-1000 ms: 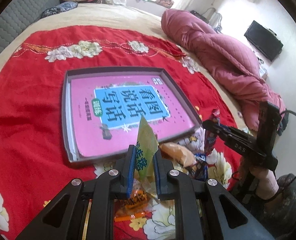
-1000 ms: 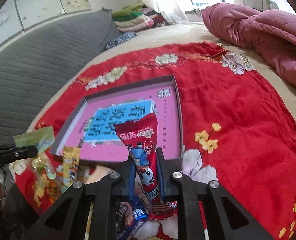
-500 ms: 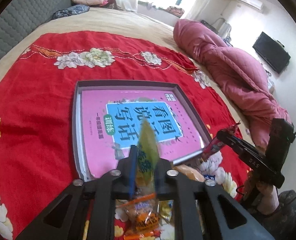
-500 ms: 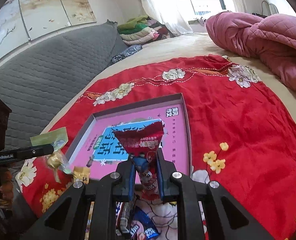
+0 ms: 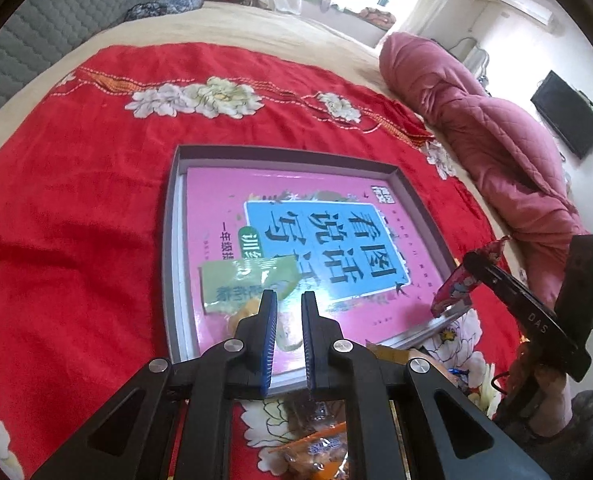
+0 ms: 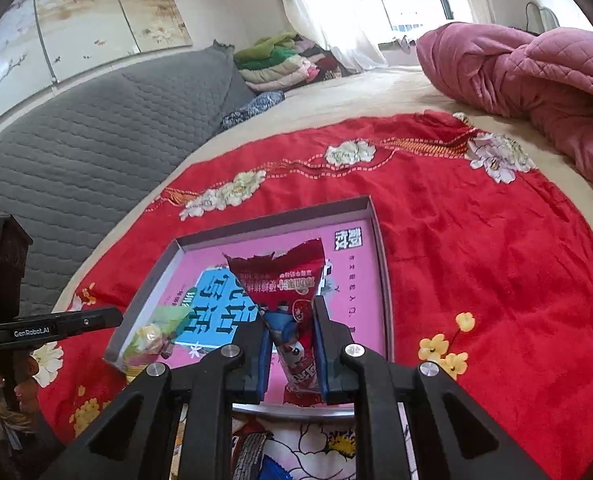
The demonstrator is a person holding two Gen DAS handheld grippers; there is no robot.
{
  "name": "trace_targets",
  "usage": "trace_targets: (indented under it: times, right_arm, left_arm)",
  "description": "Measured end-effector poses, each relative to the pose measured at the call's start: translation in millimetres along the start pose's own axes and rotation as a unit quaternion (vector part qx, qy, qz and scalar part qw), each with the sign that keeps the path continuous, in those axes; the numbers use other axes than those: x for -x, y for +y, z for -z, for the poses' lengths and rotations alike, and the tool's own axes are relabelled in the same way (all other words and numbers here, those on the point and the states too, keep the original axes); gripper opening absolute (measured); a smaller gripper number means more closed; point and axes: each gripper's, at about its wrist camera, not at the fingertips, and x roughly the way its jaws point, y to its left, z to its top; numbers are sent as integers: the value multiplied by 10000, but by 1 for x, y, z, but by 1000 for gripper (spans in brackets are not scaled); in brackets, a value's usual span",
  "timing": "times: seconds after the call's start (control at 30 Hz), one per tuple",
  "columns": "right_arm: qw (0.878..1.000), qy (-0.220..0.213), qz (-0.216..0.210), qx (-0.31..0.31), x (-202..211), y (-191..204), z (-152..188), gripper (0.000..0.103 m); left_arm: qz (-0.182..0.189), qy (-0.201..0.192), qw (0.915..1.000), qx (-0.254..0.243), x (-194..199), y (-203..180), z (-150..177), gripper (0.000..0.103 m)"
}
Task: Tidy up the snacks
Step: 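Carry the green packet into the tray and release it while right tool carries the candy stick, then lower the red candy stick into the tray and open the right tool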
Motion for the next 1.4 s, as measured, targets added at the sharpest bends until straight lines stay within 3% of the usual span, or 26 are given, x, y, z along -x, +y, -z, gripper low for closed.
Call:
trace_targets:
  times: [0.57,0.97,1.2,1.4]
  right_arm:
    - [9971,675,340,102,-40,-3,13,19]
    - [9954,844,450,53,-46,-5,18,19]
    - [9945,906,523,15,-46,-7,18,20]
    - [9939,941,571,30,-47,-7,18,25]
  left_arm:
    - [-187,121,9996,183,-12,10,7,12]
    - [-319,231,9990,228,-17,7,11,18]
    - [-332,203,9990,217,-13,4,12,35]
    - [-360,183,9989,217,-11,2,12,42]
